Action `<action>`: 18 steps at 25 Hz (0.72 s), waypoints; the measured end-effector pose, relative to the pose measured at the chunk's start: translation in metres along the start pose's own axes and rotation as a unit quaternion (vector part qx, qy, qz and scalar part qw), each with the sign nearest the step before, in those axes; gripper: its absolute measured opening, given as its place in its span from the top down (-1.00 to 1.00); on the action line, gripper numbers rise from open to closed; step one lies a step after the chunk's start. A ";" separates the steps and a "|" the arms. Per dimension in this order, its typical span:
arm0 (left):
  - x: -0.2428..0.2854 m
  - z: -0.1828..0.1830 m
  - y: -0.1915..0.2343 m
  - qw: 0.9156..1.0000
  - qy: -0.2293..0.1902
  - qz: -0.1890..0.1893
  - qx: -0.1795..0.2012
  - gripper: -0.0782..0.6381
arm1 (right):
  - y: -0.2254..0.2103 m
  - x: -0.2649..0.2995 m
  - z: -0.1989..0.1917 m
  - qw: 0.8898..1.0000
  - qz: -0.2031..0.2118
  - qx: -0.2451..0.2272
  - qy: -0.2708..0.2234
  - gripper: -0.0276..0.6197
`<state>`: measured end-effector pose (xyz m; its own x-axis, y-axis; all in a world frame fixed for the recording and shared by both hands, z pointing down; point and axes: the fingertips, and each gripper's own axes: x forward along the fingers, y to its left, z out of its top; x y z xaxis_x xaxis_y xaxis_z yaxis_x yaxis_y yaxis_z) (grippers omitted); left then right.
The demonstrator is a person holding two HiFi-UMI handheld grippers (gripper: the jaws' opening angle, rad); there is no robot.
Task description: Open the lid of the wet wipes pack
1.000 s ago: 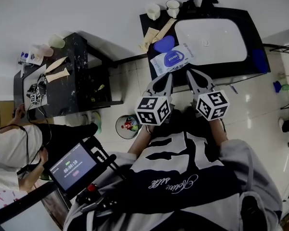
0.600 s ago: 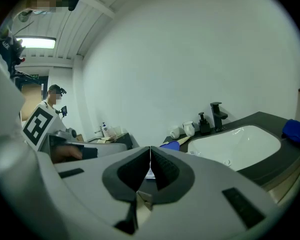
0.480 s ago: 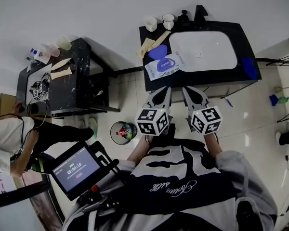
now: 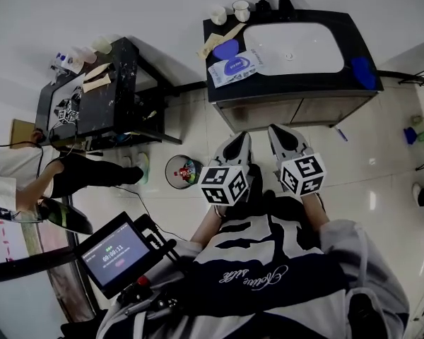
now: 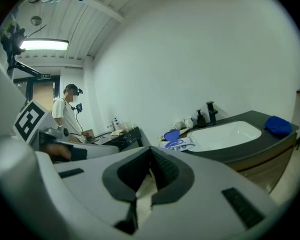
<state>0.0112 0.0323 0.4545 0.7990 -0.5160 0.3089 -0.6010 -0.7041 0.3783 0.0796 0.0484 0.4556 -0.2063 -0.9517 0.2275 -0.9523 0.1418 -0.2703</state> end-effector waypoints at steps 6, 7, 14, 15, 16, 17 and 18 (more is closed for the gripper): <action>-0.014 -0.011 -0.004 1.000 0.009 0.005 -0.007 0.79 | 0.020 -0.015 -0.016 1.000 0.011 0.014 0.009 0.91; -0.016 -0.012 -0.006 1.000 0.010 0.003 -0.004 0.79 | 0.023 -0.018 -0.017 1.000 0.012 0.015 0.009 0.91; -0.007 -0.008 0.000 1.000 0.004 0.001 0.013 0.79 | 0.028 -0.009 -0.010 1.000 0.017 0.007 0.001 0.91; -0.006 -0.008 0.001 1.000 0.004 0.002 0.016 0.79 | 0.027 -0.007 -0.009 1.000 0.017 0.008 -0.001 0.91; -0.005 -0.009 0.003 1.000 0.005 0.002 0.019 0.79 | 0.025 -0.005 -0.009 1.000 0.017 0.009 -0.002 0.91; -0.005 -0.011 0.005 1.000 0.007 0.003 0.021 0.79 | 0.024 -0.002 -0.010 1.000 0.017 0.012 -0.003 0.91; -0.006 -0.013 0.008 1.000 0.008 0.004 0.021 0.79 | 0.024 0.000 -0.012 1.000 0.016 0.014 -0.003 0.91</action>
<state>0.0013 0.0359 0.4673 0.7934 -0.5140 0.3261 -0.6056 -0.7204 0.3380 0.0538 0.0553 0.4602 -0.2352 -0.9483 0.2130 -0.9384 0.1645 -0.3038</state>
